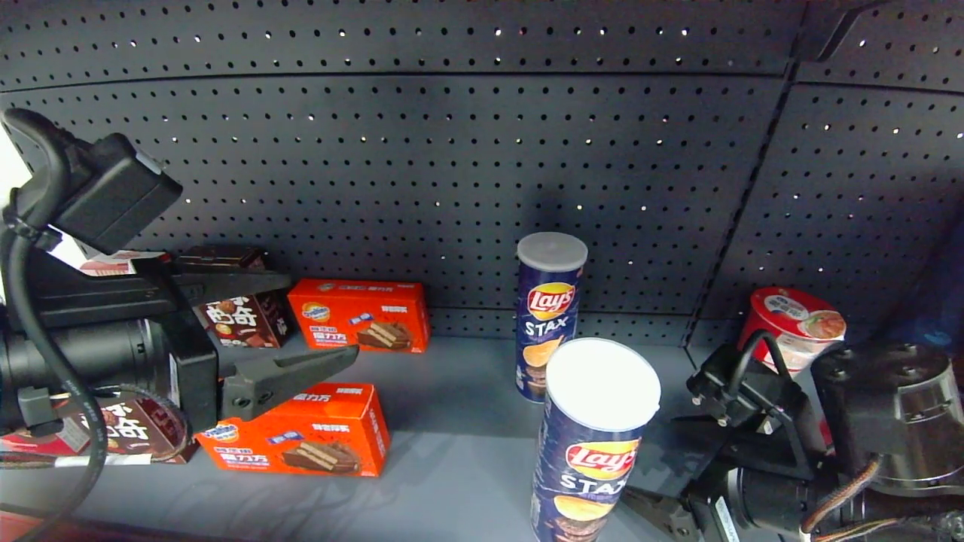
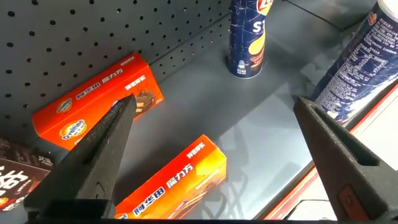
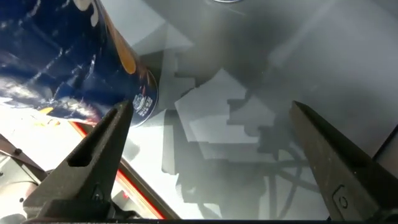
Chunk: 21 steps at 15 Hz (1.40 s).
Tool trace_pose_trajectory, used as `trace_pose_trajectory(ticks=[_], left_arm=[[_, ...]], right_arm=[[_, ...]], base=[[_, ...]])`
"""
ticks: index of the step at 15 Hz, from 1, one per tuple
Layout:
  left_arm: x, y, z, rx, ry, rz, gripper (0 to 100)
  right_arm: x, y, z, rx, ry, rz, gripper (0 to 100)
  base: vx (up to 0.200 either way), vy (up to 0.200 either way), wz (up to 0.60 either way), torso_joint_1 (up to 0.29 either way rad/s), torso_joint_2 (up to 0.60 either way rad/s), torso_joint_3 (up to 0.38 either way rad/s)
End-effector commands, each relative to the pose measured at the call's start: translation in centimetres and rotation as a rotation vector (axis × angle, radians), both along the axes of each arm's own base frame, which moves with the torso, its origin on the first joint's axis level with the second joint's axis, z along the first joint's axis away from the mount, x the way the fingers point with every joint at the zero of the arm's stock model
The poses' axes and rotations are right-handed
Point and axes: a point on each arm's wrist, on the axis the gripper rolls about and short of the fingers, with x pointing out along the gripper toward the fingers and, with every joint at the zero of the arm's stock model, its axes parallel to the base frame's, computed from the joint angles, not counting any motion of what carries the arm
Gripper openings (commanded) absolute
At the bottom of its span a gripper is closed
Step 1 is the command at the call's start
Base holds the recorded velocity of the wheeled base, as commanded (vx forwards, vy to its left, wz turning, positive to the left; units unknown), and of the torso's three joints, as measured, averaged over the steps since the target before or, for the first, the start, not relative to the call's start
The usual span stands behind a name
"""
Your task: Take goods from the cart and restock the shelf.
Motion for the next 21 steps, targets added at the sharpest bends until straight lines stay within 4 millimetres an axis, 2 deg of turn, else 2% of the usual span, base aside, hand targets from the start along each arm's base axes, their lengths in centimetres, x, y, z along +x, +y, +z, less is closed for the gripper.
trace_pose_trajectory(ticks=[1,4,7,10,12,14,16,18,21], left_arm=[[0.1,0.0,-0.1,0.001,0.002,0.0,100],[-0.2,0.1,-0.5,0.005,0.014,-0.001,100],[-0.1,-0.1,-0.6,0.009,0.017,-0.01,100],[-0.3,-0.1,-1.1,0.018,0.033,-0.016,100],[-0.5,-0.1,-2.0,0.03,0.061,-0.019,100],[-0.6,0.0,-2.6,0.038,0.076,-0.02,100],[-0.6,0.0,-2.6,0.039,0.079,-0.021,100],[-0.6,0.0,-2.7,0.038,0.081,-0.019,100],[-0.6,0.0,-2.7,0.04,0.081,-0.02,100]], right_arm=[[-0.2,-0.3,0.1,0.004,-0.007,-0.003,100],[-1.3,-1.6,1.7,0.065,-0.077,-0.031,100],[-1.6,-2.6,2.0,0.084,-0.091,-0.064,100],[-1.2,-2.6,2.8,0.101,-0.117,-0.082,100],[0.0,-2.8,4.5,0.139,-0.163,-0.12,100],[0.5,-3.1,5.2,0.153,-0.183,-0.146,100],[0.3,-3.3,5.0,0.15,-0.178,-0.147,100],[0.3,-3.3,5.0,0.152,-0.177,-0.143,100],[0.3,-3.3,4.9,0.15,-0.174,-0.143,100]], base=[[0.0,0.0,0.0,0.0,0.0,0.0],[0.0,0.0,0.0,0.0,0.0,0.0],[0.0,0.0,0.0,0.0,0.0,0.0],[0.0,0.0,0.0,0.0,0.0,0.0],[0.0,0.0,0.0,0.0,0.0,0.0],[0.0,0.0,0.0,0.0,0.0,0.0],[0.0,0.0,0.0,0.0,0.0,0.0],[0.0,0.0,-0.6,0.01,0.0,0.002],[0.0,0.0,0.0,0.0,0.0,0.0]])
